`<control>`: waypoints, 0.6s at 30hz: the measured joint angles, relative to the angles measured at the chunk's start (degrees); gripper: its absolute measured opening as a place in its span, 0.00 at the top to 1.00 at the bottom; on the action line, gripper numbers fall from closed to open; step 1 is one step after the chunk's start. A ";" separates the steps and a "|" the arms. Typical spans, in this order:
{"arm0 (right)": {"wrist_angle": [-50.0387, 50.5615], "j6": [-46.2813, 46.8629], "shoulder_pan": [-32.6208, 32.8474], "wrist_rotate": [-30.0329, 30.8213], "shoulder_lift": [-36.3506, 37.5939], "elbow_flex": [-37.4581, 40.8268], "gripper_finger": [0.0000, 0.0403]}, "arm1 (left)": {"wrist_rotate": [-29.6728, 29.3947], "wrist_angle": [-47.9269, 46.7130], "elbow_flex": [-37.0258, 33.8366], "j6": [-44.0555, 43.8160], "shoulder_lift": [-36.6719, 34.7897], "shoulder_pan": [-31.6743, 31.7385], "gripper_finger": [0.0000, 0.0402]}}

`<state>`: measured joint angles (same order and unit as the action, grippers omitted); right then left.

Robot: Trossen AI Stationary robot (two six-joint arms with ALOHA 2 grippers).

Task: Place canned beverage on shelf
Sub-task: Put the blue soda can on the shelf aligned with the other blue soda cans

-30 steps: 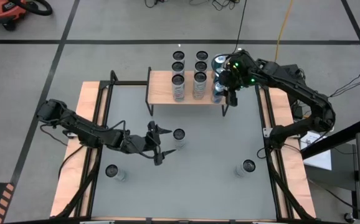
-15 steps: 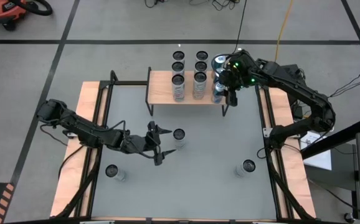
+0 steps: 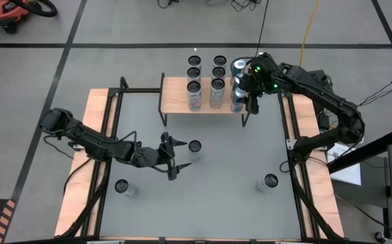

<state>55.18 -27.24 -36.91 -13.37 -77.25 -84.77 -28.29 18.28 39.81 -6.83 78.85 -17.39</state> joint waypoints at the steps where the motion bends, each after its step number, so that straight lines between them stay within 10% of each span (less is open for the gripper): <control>1: -0.02 -0.05 -0.06 0.00 0.00 0.02 0.42 | 0.00 0.01 0.00 0.00 0.00 0.01 0.01; 18: -2.15 -0.66 -0.04 -0.17 0.07 0.02 0.41 | 0.00 -0.07 0.00 0.13 0.00 0.00 0.01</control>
<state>53.02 -27.91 -36.95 -13.54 -77.19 -84.75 -28.29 18.22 39.81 -6.70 78.85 -17.39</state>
